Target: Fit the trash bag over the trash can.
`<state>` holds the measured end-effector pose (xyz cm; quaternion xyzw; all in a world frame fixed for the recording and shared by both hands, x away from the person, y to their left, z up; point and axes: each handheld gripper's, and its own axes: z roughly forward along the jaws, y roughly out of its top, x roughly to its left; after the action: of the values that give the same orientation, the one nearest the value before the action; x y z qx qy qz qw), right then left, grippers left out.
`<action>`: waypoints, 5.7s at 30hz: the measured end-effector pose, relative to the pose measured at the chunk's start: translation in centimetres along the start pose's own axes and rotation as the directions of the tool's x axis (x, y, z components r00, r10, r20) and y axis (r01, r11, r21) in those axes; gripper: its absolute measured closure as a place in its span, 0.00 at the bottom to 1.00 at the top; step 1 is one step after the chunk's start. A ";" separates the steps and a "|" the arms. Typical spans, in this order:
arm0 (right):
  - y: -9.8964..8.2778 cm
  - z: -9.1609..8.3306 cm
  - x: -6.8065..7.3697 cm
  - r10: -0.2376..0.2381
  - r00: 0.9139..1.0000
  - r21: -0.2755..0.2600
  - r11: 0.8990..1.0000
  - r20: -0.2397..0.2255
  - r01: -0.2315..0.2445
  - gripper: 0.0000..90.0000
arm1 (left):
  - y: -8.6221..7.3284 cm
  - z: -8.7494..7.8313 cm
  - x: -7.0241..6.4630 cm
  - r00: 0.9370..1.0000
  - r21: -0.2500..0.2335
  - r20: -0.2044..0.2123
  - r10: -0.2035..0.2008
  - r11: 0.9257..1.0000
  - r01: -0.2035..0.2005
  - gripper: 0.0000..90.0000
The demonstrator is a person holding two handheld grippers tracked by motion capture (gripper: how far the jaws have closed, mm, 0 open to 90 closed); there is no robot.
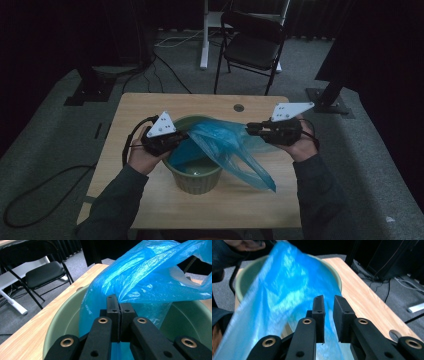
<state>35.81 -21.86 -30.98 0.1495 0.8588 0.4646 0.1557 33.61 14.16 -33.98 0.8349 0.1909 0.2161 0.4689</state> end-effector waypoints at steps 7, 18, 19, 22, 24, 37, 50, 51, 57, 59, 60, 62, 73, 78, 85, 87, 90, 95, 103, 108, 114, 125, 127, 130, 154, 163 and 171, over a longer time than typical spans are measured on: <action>-0.9 1.3 -0.4 0.034 0.999 0.047 0.998 0.003 -0.034 0.85 | -0.5 -0.6 0.4 1.000 -0.003 -0.015 -0.012 1.000 0.012 0.99; -0.8 3.7 -0.6 0.022 0.999 0.078 0.997 -0.036 -0.019 0.73 | -0.9 -1.1 0.7 0.999 -0.012 -0.020 -0.026 1.000 0.026 0.99; -0.8 3.7 -0.6 0.022 0.999 0.078 0.997 -0.036 -0.019 0.73 | -0.9 -1.1 0.7 0.999 -0.012 -0.020 -0.026 1.000 0.026 0.98; -0.4 4.3 -0.6 0.020 0.999 0.085 0.996 -0.048 -0.016 0.72 | -1.0 -1.1 0.8 0.999 -0.013 -0.021 -0.026 1.000 0.026 0.98; -0.3 4.6 -0.6 0.017 0.999 0.090 0.996 -0.049 -0.012 0.73 | -1.1 -1.1 0.8 0.999 -0.014 -0.022 -0.031 0.999 0.030 0.98; -0.2 5.4 -0.6 0.020 0.998 0.114 0.993 -0.059 -0.014 1.00 | -3.6 -0.8 1.7 0.996 0.049 -0.046 -0.077 0.996 0.079 0.98; -0.2 4.8 -0.4 0.014 0.998 0.103 0.995 -0.065 -0.008 1.00 | -4.9 -2.1 2.8 0.989 0.043 -0.080 -0.124 0.991 0.128 0.93; -0.2 4.8 -0.4 0.014 0.998 0.103 0.995 -0.065 -0.008 1.00 | -4.9 -2.1 2.8 0.989 0.043 -0.080 -0.124 0.991 0.128 0.92; -0.2 4.7 -0.5 0.013 0.998 0.100 0.995 -0.060 -0.007 1.00 | -4.6 -2.7 2.5 0.988 0.024 -0.088 -0.125 0.992 0.128 0.77; -0.2 4.6 -0.5 0.015 0.998 0.099 0.995 -0.057 -0.009 1.00 | -4.5 -2.9 2.5 0.989 0.021 -0.085 -0.121 0.992 0.123 0.74; -0.2 4.5 -0.6 0.017 0.998 0.098 0.995 -0.054 -0.011 1.00 | -4.5 -3.0 2.4 0.989 0.016 -0.083 -0.125 0.992 0.127 0.73; -0.2 4.4 -0.6 0.016 0.999 0.100 0.995 -0.052 -0.010 1.00 | -4.6 -3.3 2.5 0.988 0.012 -0.082 -0.128 0.992 0.129 0.71; -0.3 4.4 -0.7 0.022 0.999 0.110 0.994 -0.042 -0.017 1.00 | -4.3 -4.3 2.4 0.991 0.005 -0.073 -0.116 0.993 0.116 0.65; -0.3 4.3 -0.9 0.022 0.999 0.116 0.993 -0.031 -0.018 1.00 | -4.7 -4.5 2.6 0.989 0.016 -0.078 -0.124 0.992 0.125 0.63; -0.4 4.3 -0.9 0.035 0.999 0.111 0.993 -0.035 -0.031 1.00 | -4.1 -4.9 2.8 0.990 -0.010 -0.052 -0.131 0.991 0.131 0.61; -0.4 4.4 -0.9 0.030 0.999 0.111 0.994 -0.037 -0.025 1.00 | -3.6 -4.6 2.6 0.992 -0.015 -0.032 -0.125 0.992 0.124 0.59; -0.3 4.6 -0.7 0.030 0.999 0.114 0.993 -0.042 -0.025 1.00 | -2.6 -4.1 2.2 0.995 -0.013 -0.007 -0.097 0.995 0.097 0.57; -0.2 4.7 -0.7 0.027 0.999 0.111 0.994 -0.045 -0.022 1.00 | -1.1 -3.0 1.2 0.998 -0.012 0.040 -0.050 0.999 0.050 0.54; -0.2 4.8 -0.6 0.028 0.998 0.103 0.994 -0.055 -0.022 1.00 | 0.3 -0.9 0.0 0.998 0.033 0.063 0.014 0.999 -0.016 0.51; -0.2 4.8 -0.5 0.024 0.998 0.104 0.994 -0.060 -0.018 1.00 | 0.3 0.4 -0.4 0.999 0.094 0.005 0.054 0.994 -0.054 0.69; -0.3 4.5 -0.5 0.018 0.998 0.102 0.995 -0.060 -0.011 1.00 | 0.2 0.4 -0.1 0.998 0.090 -0.042 0.048 0.995 -0.044 0.97; -1.3 3.7 -0.5 0.026 0.998 0.122 0.992 -0.054 -0.019 1.00 | -1.6 -1.8 2.3 0.991 0.064 -0.126 -0.043 0.997 0.052 0.99; -1.5 3.4 -0.6 0.031 0.998 0.121 0.992 -0.050 -0.024 1.00 | -1.8 -2.0 2.5 0.991 0.060 -0.126 -0.054 0.996 0.062 0.99; -1.2 3.4 -0.4 0.026 0.998 0.104 0.994 -0.056 -0.020 0.93 | -1.9 -2.0 2.4 0.991 0.061 -0.125 -0.052 0.996 0.060 0.99; 0.2 5.7 0.3 -0.004 0.997 0.115 0.993 -0.083 0.014 0.99 | -2.5 -2.6 2.6 0.991 0.046 -0.104 -0.078 0.995 0.083 0.83; -0.1 5.1 0.1 0.000 0.998 0.118 0.993 -0.061 0.007 1.00 | -3.3 -4.0 2.8 0.990 0.043 -0.097 -0.102 0.993 0.107 0.74; 0.2 5.4 0.3 -0.011 0.997 0.123 0.992 -0.072 0.020 1.00 | -1.5 -4.2 2.7 0.994 0.008 -0.066 -0.082 0.997 0.083 0.66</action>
<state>37.73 -17.58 -33.71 0.1353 0.8922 0.4142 0.1189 33.39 19.24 -32.84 0.8212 0.2418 0.2228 0.4663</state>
